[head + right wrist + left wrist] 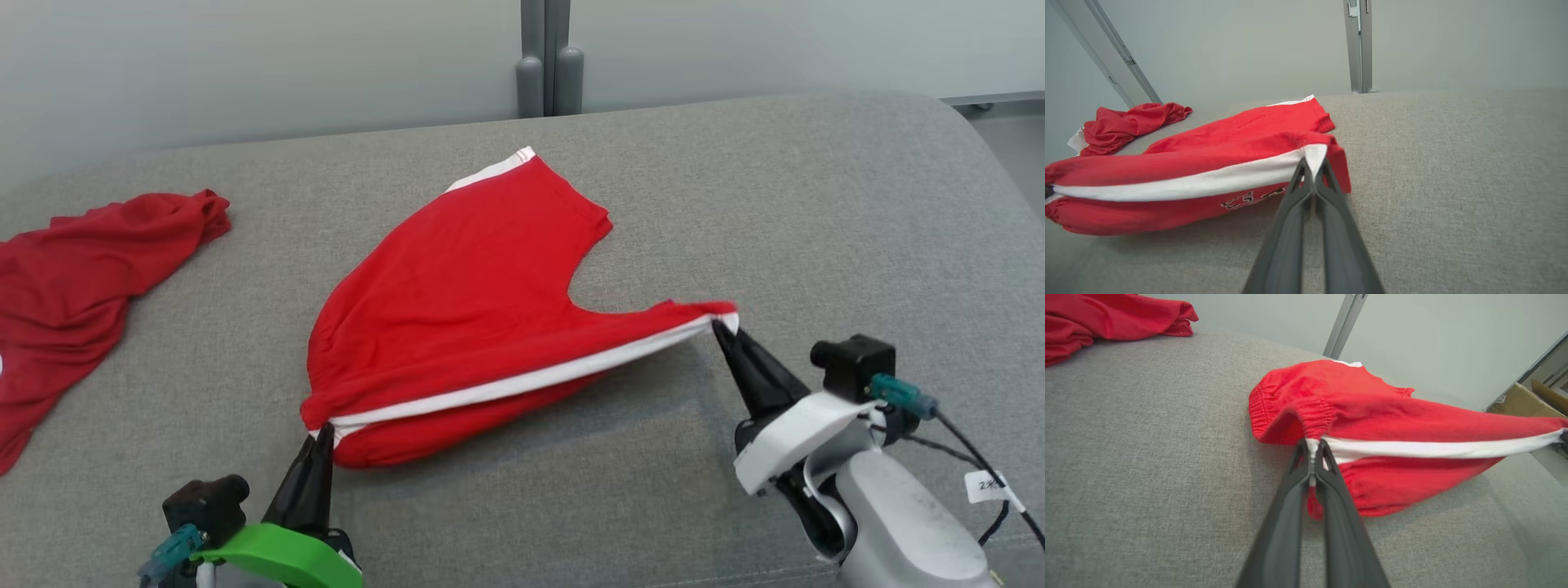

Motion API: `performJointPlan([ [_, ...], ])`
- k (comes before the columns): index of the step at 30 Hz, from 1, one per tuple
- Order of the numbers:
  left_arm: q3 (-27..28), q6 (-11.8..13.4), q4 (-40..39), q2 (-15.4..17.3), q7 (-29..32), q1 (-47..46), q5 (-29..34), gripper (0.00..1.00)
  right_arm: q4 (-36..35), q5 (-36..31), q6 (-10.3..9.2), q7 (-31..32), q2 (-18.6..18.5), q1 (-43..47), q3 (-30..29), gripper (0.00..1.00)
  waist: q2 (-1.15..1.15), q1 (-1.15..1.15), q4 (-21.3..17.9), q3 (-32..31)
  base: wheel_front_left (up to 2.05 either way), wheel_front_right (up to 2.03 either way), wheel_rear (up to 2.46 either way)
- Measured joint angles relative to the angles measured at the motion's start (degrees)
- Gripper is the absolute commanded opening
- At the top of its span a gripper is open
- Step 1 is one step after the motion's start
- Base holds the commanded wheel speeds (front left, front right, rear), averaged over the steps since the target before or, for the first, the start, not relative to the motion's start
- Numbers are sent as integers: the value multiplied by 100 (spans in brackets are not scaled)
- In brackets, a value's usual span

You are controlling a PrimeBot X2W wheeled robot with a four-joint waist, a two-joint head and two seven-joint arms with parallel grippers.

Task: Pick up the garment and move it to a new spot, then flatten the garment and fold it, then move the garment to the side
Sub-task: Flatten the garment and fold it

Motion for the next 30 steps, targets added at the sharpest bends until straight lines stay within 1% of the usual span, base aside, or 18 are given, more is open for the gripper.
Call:
performJointPlan([
  [5, 79, -26, -408, -52, -22, -16, -4, 0, -725, 40, 5, -2, -74, -64, -315, 0, 0, 0, -50, -115, 0, 0, 0],
  [8, 151, -26, -660, -74, -23, -3, -15, 0, -1079, 40, 7, -8, -164, -21, -370, 0, 0, 0, -82, -186, 0, 0, 0],
  [12, 225, -24, -957, -71, -24, 138, -22, 0, -1517, 38, 7, -8, -279, 273, -443, 0, 0, 0, -117, -262, 0, 0, 0],
  [14, 254, 9, -1091, -69, -24, 276, -20, 0, -1694, 38, 7, -8, -319, 474, -444, 0, 0, 0, -126, -284, 0, 0, 0],
  [17, 412, 68, -1403, -37, -23, 551, 4, 0, -2143, 25, 7, -8, -430, 782, -349, 0, 0, 0, -140, -317, 0, 0, 0],
  [21, 537, 140, -1744, 52, -24, 727, 18, 0, -2662, -69, 8, -8, -587, 954, -283, 0, 0, 0, -162, -341, 0, 0, 0],
  [26, 580, 197, -2000, 60, -24, 918, 23, 0, -3320, -328, 8, -9, -806, 1015, -272, 0, 0, 0, -205, -358, 0, 0, 0],
  [28, 578, 216, -2091, 60, -24, 976, 23, 0, -3464, -380, 8, -11, -849, 1029, -258, 0, 0, 0, -223, -360, 0, 0, 0],
  [30, 573, 219, -2170, 60, -25, 1009, 23, 0, -3464, -379, 8, -16, -937, 1144, -208, 0, 0, 0, -236, -357, 0, 0, 0],
])
